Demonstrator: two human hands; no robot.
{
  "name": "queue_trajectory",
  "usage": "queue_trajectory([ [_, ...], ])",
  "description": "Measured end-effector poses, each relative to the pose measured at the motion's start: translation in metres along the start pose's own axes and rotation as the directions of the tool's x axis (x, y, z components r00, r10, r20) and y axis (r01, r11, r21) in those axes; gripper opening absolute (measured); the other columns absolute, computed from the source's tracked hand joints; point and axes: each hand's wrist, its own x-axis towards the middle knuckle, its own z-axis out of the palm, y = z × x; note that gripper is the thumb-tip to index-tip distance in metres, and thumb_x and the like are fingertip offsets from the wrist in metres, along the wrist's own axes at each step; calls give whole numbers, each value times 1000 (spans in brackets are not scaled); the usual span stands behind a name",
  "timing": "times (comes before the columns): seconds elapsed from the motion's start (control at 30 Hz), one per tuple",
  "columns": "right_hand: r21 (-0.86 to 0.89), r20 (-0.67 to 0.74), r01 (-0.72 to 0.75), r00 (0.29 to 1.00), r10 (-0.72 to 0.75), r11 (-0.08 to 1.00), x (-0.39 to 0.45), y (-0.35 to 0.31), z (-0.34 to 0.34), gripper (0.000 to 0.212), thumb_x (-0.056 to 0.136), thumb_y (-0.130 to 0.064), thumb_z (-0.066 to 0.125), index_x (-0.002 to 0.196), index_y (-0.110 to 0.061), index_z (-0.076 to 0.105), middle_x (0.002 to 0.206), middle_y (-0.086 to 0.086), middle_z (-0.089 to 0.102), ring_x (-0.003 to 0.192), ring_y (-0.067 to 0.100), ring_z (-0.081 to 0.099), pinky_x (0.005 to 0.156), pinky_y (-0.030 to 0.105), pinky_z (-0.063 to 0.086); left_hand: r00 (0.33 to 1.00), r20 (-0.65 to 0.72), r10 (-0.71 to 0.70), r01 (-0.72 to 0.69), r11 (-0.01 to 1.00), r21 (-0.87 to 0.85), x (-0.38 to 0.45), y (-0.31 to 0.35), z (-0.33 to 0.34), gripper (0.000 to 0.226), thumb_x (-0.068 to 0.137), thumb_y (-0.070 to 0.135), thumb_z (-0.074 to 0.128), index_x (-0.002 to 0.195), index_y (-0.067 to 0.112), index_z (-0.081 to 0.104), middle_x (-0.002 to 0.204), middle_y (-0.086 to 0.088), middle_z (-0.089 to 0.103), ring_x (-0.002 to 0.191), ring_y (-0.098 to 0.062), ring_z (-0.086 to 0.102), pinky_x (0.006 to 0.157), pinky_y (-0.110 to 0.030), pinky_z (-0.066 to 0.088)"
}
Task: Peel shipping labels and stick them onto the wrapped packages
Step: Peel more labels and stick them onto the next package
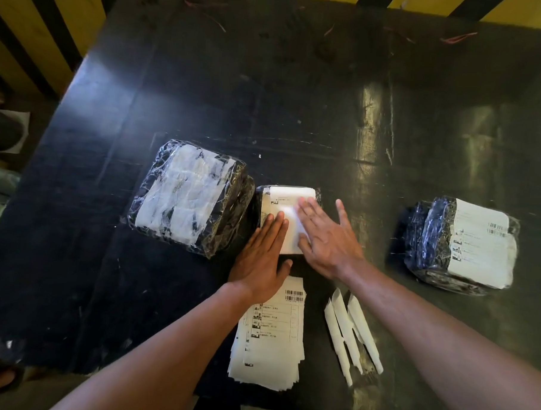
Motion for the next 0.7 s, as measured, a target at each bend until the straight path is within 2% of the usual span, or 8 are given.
queue_trajectory([
  [0.17, -30, 20, -129, 991, 129, 991, -7, 13, -8, 77, 99, -55, 4, 168, -20, 8, 175, -3, 0, 163, 19, -2, 128, 61, -9, 999, 45, 5, -5, 1000, 10, 0, -1, -4, 98, 105, 42, 50, 163, 23, -27, 168, 10, -40, 155, -8, -35, 132, -38, -8],
  [0.23, 10, 4, -94, 996, 94, 996, -14, 4, -6, 74, 103, -55, 8, 167, -19, 6, 175, -1, -2, 163, 19, -3, 129, 60, -7, 999, 47, 10, -11, 1000, 19, 0, -2, -3, 101, 104, 43, 53, 163, 22, -27, 168, 9, -40, 154, -9, -36, 132, -38, -9],
  [0.33, 2, 17, 48, 999, -48, 999, -28, -18, 12, 68, 107, -51, 10, 167, -21, -3, 174, -3, -10, 162, 18, -11, 129, 58, -10, 999, 36, 26, -26, 1000, 16, 0, -3, -1, 101, 103, 43, 53, 164, 19, -24, 169, 5, -37, 155, -10, -34, 131, -37, -10],
  [0.4, -17, 19, 43, 999, -43, 999, -33, -23, 21, 68, 107, -50, 12, 166, -22, -6, 173, -4, -15, 161, 17, -15, 128, 58, -13, 999, 40, 31, -33, 999, 33, 0, -4, 0, 100, 103, 42, 52, 164, 18, -23, 170, 4, -36, 156, -10, -34, 131, -37, -9],
  [0.57, -84, 9, -24, 1000, 25, 996, -52, 4, 21, 69, 104, -52, 10, 167, -24, 0, 174, -6, -6, 162, 20, -9, 127, 63, -8, 996, 82, 24, -33, 993, 115, 1, -5, -7, 105, 101, 38, 56, 163, 17, -26, 168, 4, -40, 155, -13, -35, 132, -37, -8],
  [0.63, -72, 18, -66, 998, 68, 995, -59, 12, 20, 70, 105, -54, 10, 167, -25, -3, 174, -6, -7, 162, 20, -11, 127, 62, -9, 995, 97, 17, -29, 992, 121, 1, -5, -9, 107, 100, 38, 57, 162, 17, -28, 167, 4, -42, 155, -14, -36, 132, -38, -8],
  [0.7, -36, 8, -44, 999, 44, 998, -62, 6, 20, 71, 106, -55, 12, 167, -23, -6, 174, -3, -10, 161, 20, -13, 128, 60, -10, 994, 103, 17, -31, 991, 134, 2, -5, -8, 109, 99, 38, 58, 162, 17, -28, 167, 3, -43, 154, -14, -37, 132, -39, -8],
])
